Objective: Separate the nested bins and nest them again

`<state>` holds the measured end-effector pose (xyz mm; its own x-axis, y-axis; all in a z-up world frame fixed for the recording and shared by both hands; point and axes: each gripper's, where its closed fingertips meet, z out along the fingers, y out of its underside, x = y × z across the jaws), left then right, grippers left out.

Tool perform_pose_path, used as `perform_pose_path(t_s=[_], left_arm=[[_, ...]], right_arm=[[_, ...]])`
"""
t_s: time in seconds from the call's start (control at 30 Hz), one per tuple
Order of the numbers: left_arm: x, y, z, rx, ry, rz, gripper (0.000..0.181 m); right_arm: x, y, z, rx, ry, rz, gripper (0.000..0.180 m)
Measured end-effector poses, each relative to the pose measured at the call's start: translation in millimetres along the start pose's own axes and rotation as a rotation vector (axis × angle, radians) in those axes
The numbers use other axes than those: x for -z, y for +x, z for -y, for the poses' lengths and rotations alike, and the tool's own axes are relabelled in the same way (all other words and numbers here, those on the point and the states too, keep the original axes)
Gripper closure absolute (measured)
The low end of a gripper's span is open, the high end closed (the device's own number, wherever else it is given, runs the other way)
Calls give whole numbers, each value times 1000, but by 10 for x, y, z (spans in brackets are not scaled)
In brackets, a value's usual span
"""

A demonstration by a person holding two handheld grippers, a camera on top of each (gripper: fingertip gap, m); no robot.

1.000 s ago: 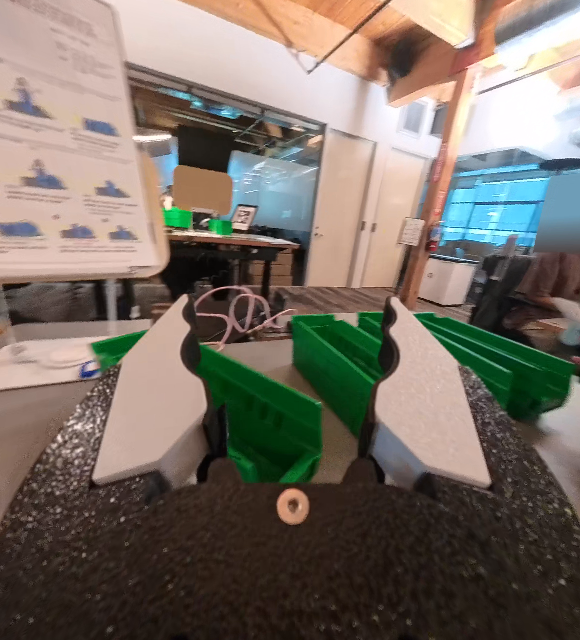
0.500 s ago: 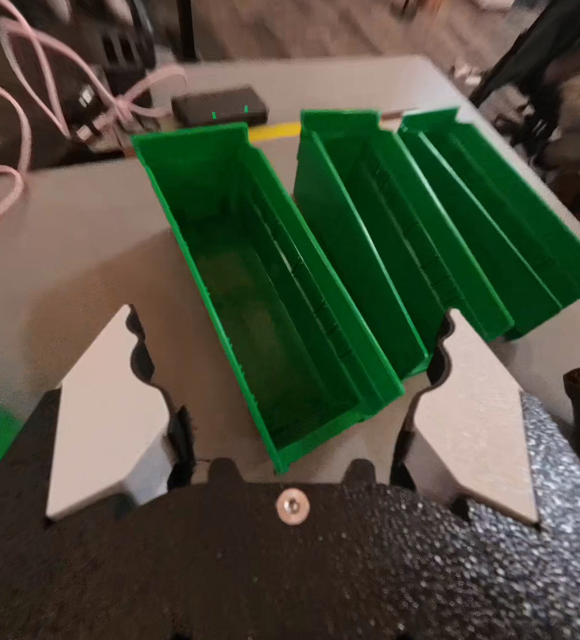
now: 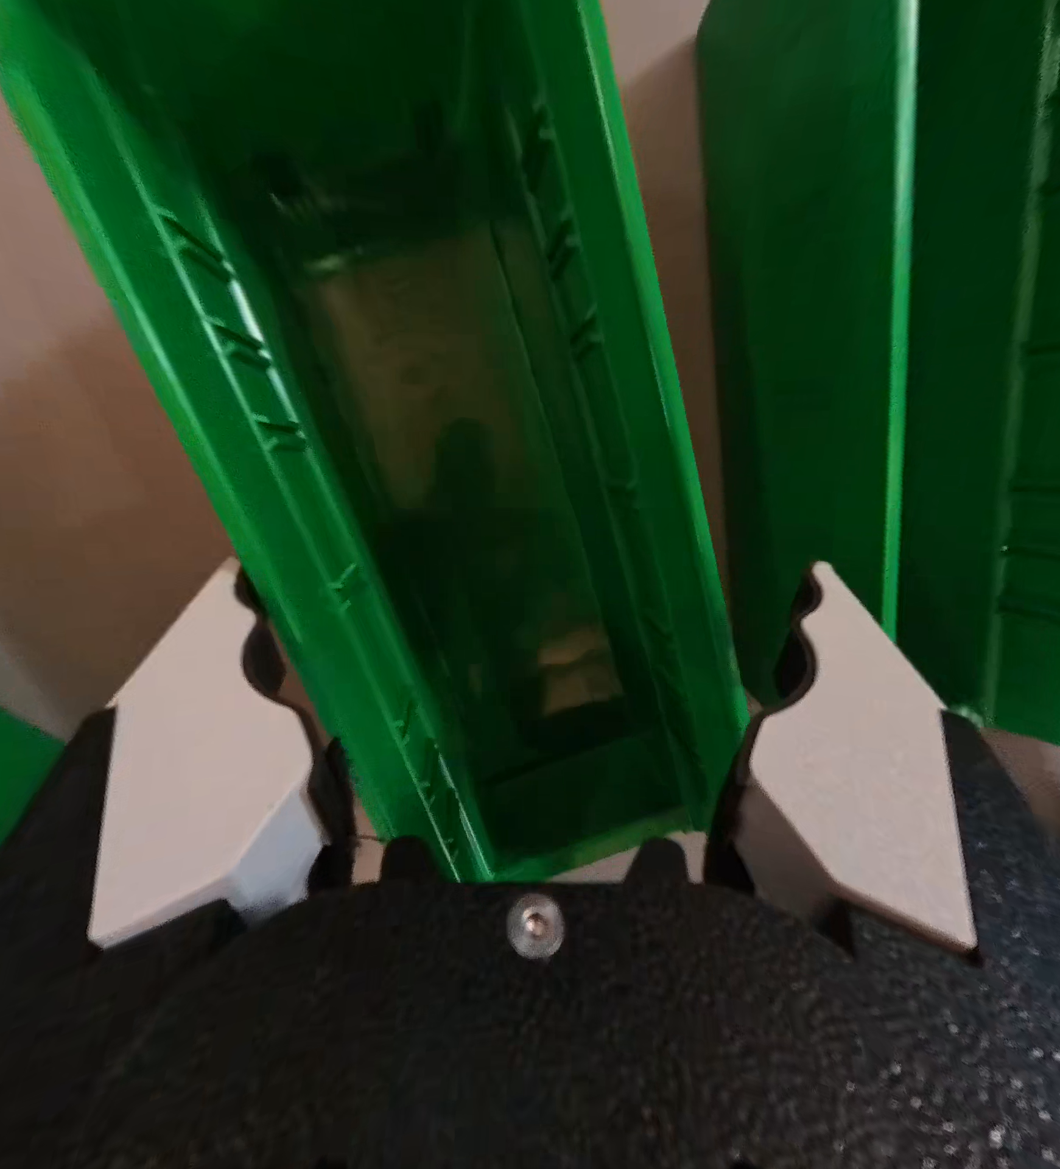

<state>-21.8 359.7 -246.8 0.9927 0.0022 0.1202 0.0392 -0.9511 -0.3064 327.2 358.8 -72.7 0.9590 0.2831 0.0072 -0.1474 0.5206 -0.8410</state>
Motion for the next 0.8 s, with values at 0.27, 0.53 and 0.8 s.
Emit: perform_pose_path(t_s=[0.27, 0.53, 0.8], left_arm=[[-7, -120, 15, 8, -31, 18, 53], [427, -324, 294, -109, 12, 72, 73], [1421, -1142, 328, 194, 73, 108, 75]], right_arm=[[-40, -33, -79, -30, -41, 27, 100], [-52, -18, -112, -67, -60, 22, 100], [-53, 20, -120, -80, -61, 7, 100]])
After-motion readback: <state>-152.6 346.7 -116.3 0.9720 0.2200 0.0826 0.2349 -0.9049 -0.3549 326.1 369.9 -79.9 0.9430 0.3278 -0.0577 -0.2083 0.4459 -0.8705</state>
